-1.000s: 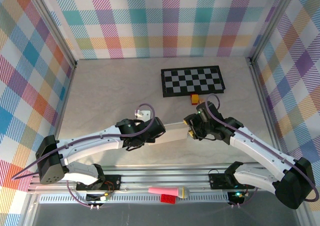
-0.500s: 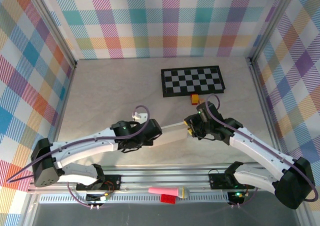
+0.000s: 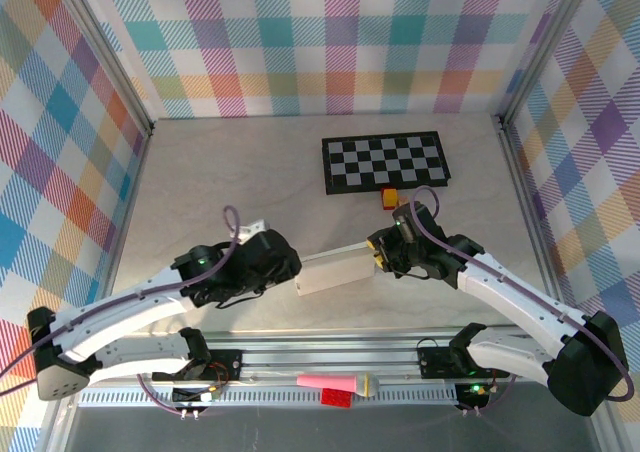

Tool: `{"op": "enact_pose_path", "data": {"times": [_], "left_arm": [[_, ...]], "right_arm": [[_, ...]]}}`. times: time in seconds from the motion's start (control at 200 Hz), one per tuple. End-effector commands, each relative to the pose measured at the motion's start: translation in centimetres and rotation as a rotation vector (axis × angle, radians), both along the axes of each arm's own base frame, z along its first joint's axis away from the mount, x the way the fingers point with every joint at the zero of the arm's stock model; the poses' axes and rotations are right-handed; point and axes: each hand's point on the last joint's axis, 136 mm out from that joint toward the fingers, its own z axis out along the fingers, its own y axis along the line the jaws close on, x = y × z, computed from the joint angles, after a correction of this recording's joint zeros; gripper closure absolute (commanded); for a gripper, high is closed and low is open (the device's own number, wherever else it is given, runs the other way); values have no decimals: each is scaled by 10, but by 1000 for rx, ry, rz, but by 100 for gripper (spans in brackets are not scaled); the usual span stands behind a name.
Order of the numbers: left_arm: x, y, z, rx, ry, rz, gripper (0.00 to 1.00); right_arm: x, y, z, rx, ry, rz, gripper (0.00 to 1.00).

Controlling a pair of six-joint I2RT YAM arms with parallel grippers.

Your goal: Fold the paper box

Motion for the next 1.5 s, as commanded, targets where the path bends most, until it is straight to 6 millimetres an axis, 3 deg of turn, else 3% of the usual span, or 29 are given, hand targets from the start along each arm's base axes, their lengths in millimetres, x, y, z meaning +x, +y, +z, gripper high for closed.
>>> {"op": "enact_pose_path", "data": {"times": [0.0,0.285,1.005,1.13,1.335,1.495], "left_arm": [[6,1,-6,-144,64,138,48],[15,-19,-18,-295,138,203,59],[3,-15,-45,-312,205,228,69],[4,-13,-42,-321,194,235,69],[13,-5,-21,-367,137,303,67],[20,-15,-22,-439,148,340,67]], "right_arm": [[-17,-12,-26,-72,103,8,65],[-18,-13,-25,-72,100,8,66],[-20,-13,-28,-71,113,11,68],[-21,-13,-28,-72,116,11,68],[-21,-13,-28,-71,116,12,68],[-22,-14,-28,-70,116,11,68]]}}
